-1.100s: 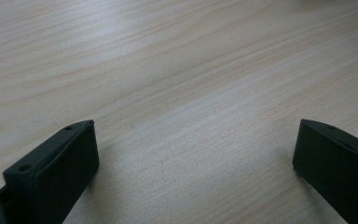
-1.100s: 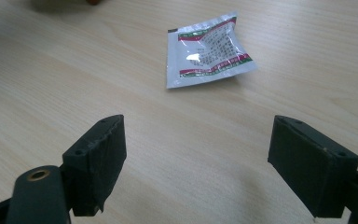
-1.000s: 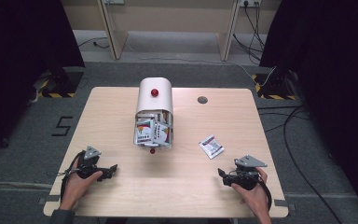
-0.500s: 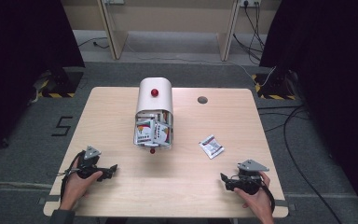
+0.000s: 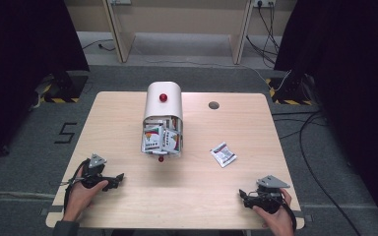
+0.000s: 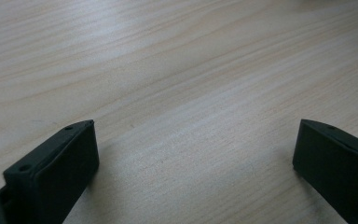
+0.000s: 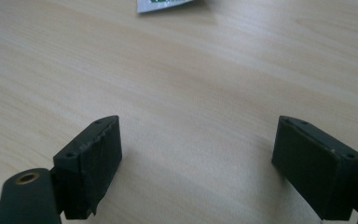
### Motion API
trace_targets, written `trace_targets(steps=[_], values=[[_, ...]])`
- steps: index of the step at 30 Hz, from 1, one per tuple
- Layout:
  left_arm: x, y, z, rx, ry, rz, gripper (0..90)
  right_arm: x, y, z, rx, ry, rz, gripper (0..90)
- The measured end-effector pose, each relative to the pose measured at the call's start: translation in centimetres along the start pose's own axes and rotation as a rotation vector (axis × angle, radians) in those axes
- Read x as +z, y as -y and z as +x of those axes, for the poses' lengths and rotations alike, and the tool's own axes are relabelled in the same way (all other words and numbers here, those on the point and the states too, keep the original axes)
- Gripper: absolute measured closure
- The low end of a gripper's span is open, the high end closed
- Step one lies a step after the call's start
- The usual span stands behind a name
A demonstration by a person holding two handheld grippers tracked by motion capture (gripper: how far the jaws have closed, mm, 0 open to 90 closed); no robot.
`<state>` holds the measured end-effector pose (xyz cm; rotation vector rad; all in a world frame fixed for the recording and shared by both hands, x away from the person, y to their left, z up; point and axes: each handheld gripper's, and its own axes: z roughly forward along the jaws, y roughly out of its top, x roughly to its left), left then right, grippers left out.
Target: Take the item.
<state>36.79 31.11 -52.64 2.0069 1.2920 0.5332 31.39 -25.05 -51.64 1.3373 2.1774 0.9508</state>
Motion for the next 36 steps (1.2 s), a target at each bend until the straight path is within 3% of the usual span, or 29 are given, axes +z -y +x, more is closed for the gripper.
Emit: trace_targets(steps=[10,18,36], values=[[0.0,0.0,0.0,-0.001,0.0,0.001,0.0,-0.4,0.5,0.7,0.003,0.026,0.007,15.3],[0.0,0.0,0.0,-0.001,0.0,0.001,0.0,-0.8,2.0,1.4,0.017,0.043,-0.081,14.7],[0.0,0.0,0.0,-0.001,0.0,0.001,0.0,-0.9,2.7,2.0,0.024,0.055,-0.128,14.7]])
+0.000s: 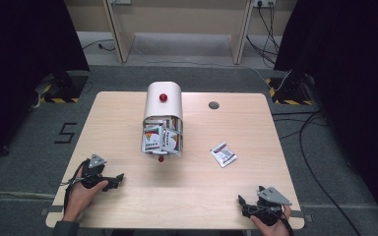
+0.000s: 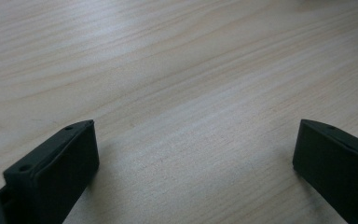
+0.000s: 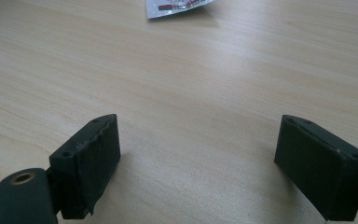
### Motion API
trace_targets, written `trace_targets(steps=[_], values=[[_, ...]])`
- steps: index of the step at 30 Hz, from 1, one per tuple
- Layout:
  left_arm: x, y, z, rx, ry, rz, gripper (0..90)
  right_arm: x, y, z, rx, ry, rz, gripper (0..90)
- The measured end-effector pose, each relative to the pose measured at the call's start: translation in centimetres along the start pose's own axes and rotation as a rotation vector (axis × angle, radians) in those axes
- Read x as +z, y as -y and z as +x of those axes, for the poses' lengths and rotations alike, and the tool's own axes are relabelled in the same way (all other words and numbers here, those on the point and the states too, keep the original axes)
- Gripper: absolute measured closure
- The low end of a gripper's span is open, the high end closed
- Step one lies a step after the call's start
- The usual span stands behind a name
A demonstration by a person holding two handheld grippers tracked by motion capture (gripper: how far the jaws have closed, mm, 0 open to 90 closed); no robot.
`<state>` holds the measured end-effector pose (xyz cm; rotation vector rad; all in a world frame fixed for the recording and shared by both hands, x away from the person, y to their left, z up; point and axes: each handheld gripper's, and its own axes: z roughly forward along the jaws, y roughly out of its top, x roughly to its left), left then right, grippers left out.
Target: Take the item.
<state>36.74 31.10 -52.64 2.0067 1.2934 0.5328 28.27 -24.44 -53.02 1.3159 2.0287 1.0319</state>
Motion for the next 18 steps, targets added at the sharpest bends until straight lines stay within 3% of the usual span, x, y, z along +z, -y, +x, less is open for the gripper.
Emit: trace_targets(steps=[18], values=[[0.0,0.0,0.0,0.0,0.0,0.0,0.0,0.02,0.0,0.08,-0.005,-0.003,-0.001,14.6]])
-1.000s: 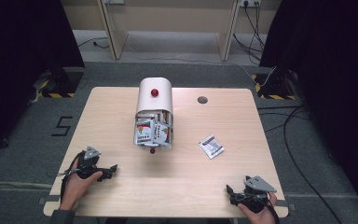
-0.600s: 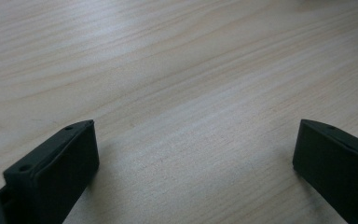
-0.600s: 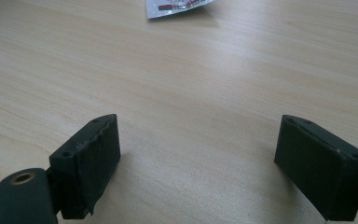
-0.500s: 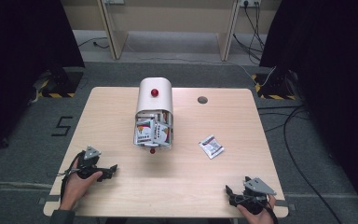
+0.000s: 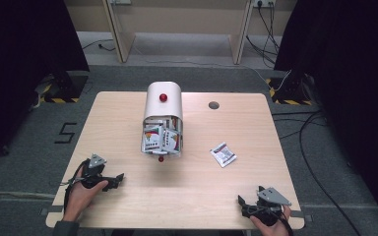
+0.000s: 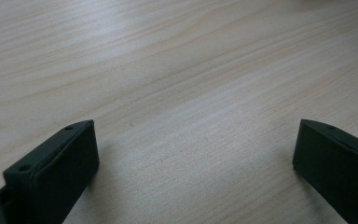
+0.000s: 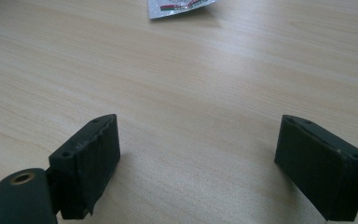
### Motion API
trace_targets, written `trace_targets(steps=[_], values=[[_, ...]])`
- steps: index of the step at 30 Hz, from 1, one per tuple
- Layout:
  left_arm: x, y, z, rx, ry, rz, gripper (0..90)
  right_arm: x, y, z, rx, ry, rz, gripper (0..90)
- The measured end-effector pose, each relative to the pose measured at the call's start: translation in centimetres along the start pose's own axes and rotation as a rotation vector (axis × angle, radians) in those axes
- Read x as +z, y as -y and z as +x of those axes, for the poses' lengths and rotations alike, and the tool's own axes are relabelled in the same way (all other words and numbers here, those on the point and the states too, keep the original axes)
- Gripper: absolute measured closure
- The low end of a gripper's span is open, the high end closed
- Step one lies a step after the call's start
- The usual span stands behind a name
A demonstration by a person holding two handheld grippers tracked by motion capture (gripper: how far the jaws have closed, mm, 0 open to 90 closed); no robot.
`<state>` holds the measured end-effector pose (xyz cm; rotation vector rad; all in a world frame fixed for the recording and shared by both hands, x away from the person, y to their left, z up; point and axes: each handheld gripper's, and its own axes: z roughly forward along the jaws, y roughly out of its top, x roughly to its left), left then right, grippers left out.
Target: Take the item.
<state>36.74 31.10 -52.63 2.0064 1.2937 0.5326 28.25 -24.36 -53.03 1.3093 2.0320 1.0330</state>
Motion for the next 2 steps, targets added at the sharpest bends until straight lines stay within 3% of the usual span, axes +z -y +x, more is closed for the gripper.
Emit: trace_targets(steps=[2], values=[[0.0,0.0,0.0,0.0,0.0,0.0,0.0,0.0,-0.02,0.01,0.0,-0.002,0.002,14.6]])
